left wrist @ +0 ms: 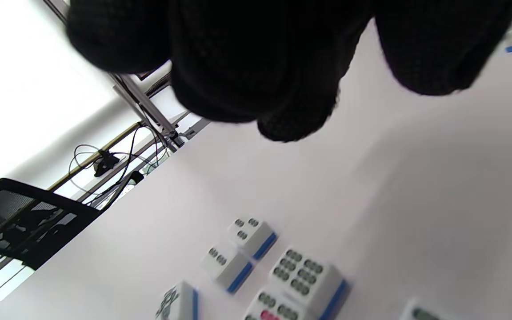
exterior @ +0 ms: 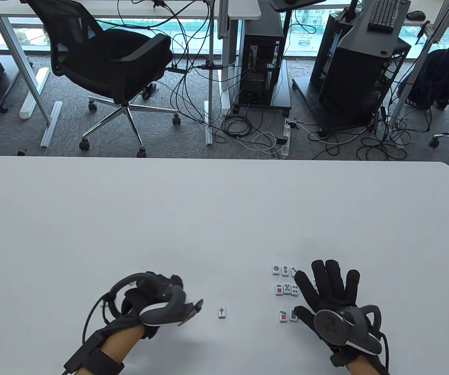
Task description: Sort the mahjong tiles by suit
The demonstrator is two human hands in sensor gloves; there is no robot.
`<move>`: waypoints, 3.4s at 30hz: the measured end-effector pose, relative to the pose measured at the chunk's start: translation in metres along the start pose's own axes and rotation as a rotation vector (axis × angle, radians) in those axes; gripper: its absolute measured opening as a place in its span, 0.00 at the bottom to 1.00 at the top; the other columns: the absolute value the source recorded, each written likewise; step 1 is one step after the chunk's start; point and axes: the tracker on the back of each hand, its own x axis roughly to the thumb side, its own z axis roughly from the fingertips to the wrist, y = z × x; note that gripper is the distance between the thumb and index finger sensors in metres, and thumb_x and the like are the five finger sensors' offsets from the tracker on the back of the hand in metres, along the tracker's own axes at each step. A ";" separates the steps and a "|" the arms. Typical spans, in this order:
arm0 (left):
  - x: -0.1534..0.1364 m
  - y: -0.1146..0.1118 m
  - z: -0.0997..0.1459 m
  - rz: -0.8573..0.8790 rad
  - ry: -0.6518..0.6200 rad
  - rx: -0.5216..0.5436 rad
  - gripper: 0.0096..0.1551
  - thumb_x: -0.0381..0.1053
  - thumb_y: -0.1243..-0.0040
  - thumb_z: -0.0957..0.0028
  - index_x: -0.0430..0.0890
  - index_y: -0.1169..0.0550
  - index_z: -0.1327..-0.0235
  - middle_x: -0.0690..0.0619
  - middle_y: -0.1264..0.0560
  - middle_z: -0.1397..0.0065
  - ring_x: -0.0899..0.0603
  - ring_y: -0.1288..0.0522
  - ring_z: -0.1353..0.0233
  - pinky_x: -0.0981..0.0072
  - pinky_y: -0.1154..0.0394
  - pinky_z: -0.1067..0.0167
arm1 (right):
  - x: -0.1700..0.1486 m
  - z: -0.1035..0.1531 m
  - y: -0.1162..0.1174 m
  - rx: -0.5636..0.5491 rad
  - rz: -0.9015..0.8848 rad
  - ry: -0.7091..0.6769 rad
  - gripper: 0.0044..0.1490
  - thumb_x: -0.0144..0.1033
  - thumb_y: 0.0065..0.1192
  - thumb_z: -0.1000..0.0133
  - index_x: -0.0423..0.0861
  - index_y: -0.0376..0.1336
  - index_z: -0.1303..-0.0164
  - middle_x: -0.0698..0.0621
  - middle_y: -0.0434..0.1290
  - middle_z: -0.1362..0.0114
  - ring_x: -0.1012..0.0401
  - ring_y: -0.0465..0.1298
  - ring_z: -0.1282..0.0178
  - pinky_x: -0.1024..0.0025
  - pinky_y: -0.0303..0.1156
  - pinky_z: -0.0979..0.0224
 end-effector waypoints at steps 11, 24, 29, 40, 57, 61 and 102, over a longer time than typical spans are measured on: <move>0.077 0.023 -0.048 0.034 -0.187 0.045 0.41 0.69 0.35 0.69 0.51 0.21 0.42 0.59 0.13 0.57 0.52 0.14 0.67 0.57 0.18 0.59 | -0.001 0.001 0.000 -0.016 -0.013 -0.003 0.50 0.66 0.43 0.43 0.63 0.28 0.19 0.47 0.26 0.13 0.45 0.23 0.17 0.31 0.24 0.23; 0.075 0.011 -0.054 0.149 -0.219 -0.010 0.37 0.63 0.31 0.67 0.46 0.19 0.47 0.60 0.13 0.58 0.54 0.14 0.68 0.58 0.18 0.59 | -0.001 0.001 0.001 -0.006 -0.004 -0.008 0.50 0.66 0.43 0.43 0.63 0.29 0.18 0.47 0.26 0.12 0.45 0.24 0.17 0.31 0.24 0.23; 0.035 0.010 -0.032 0.128 -0.154 0.036 0.36 0.63 0.30 0.68 0.49 0.19 0.46 0.62 0.13 0.57 0.54 0.14 0.66 0.58 0.17 0.57 | -0.001 0.001 0.000 -0.008 -0.005 -0.007 0.50 0.66 0.43 0.43 0.63 0.29 0.18 0.47 0.26 0.12 0.45 0.24 0.17 0.31 0.24 0.23; -0.100 -0.051 0.049 0.180 0.271 -0.168 0.36 0.61 0.29 0.68 0.50 0.20 0.44 0.62 0.14 0.54 0.53 0.14 0.63 0.58 0.18 0.55 | -0.002 0.001 0.003 0.011 0.010 -0.004 0.50 0.66 0.43 0.43 0.63 0.29 0.18 0.47 0.26 0.12 0.44 0.24 0.17 0.31 0.25 0.23; -0.114 -0.131 0.070 0.185 0.353 -0.392 0.36 0.61 0.29 0.68 0.51 0.20 0.44 0.62 0.14 0.54 0.54 0.14 0.64 0.58 0.18 0.55 | 0.000 0.000 0.004 0.033 0.023 0.000 0.50 0.66 0.43 0.43 0.63 0.29 0.18 0.47 0.26 0.12 0.44 0.24 0.17 0.31 0.25 0.23; -0.112 -0.132 0.065 0.172 0.349 -0.399 0.36 0.62 0.30 0.68 0.51 0.20 0.44 0.62 0.14 0.54 0.54 0.14 0.64 0.58 0.18 0.55 | 0.000 0.000 0.004 0.034 0.021 0.002 0.50 0.66 0.43 0.43 0.63 0.29 0.18 0.47 0.26 0.12 0.44 0.24 0.17 0.31 0.25 0.23; -0.146 -0.076 0.126 0.439 0.527 0.068 0.57 0.84 0.58 0.65 0.67 0.58 0.22 0.57 0.66 0.13 0.41 0.60 0.10 0.34 0.57 0.20 | -0.003 0.000 0.002 0.024 0.028 0.020 0.50 0.66 0.43 0.43 0.63 0.29 0.19 0.47 0.26 0.13 0.45 0.24 0.17 0.31 0.24 0.23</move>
